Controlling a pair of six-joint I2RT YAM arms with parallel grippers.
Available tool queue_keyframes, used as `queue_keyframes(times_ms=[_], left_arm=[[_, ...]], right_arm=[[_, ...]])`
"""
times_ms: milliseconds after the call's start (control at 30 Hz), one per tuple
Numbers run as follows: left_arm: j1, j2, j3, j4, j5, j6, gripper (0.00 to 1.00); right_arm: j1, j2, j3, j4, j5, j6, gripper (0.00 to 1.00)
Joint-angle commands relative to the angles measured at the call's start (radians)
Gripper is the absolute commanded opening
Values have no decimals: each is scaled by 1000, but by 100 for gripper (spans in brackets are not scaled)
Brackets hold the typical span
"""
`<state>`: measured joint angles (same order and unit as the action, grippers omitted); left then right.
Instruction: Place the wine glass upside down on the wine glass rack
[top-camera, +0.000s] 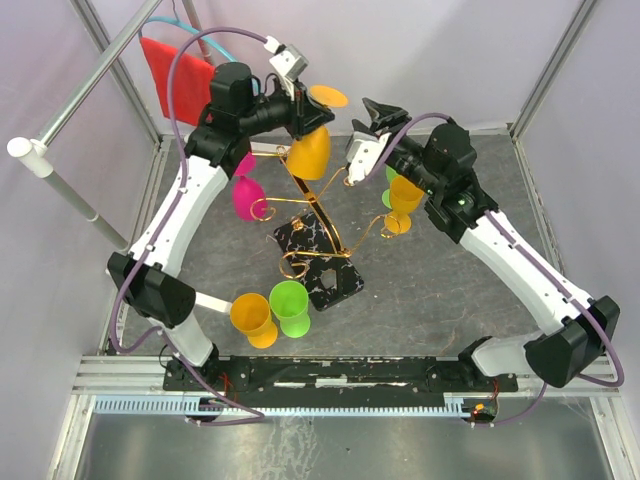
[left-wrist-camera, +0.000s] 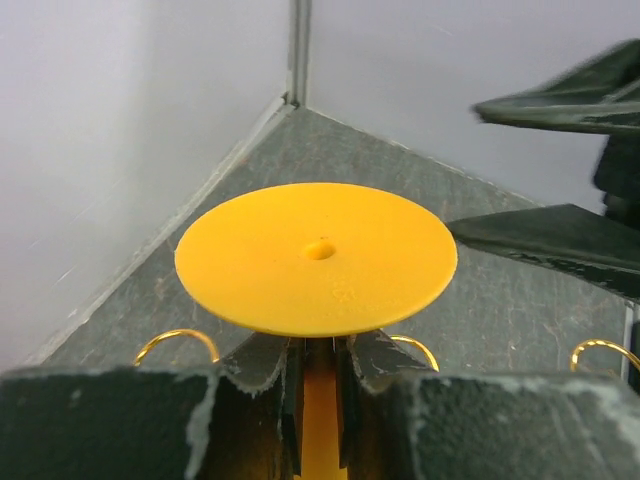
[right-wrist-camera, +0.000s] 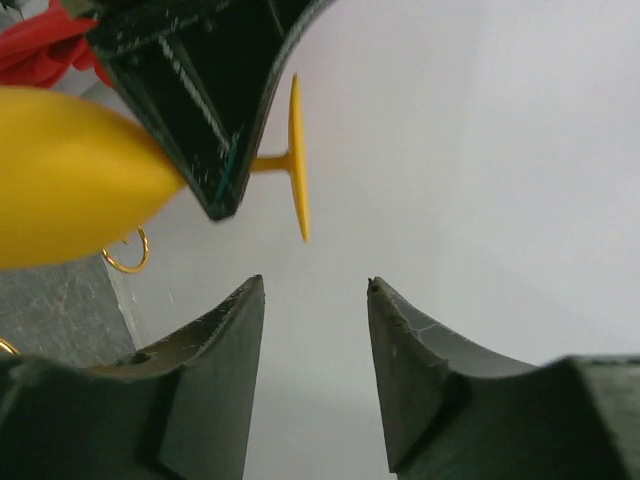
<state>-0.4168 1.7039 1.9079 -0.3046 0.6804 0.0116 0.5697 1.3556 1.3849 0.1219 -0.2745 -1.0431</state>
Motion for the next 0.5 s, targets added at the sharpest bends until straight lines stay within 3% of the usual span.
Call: queue_keyframes(times_ms=[0, 133, 233, 467], left_arm=[[70, -10, 7, 87, -17, -93, 3], [116, -68, -65, 201, 7, -135, 3], [138, -123, -98, 235, -8, -120, 3], [159, -254, -90, 114, -119, -25, 3]], right_arm=[[2, -63, -35, 123, 69, 79, 62], [4, -79, -67, 159, 146, 185, 75], [3, -81, -50, 152, 211, 361, 85], [1, -27, 132, -144, 314, 711, 99]])
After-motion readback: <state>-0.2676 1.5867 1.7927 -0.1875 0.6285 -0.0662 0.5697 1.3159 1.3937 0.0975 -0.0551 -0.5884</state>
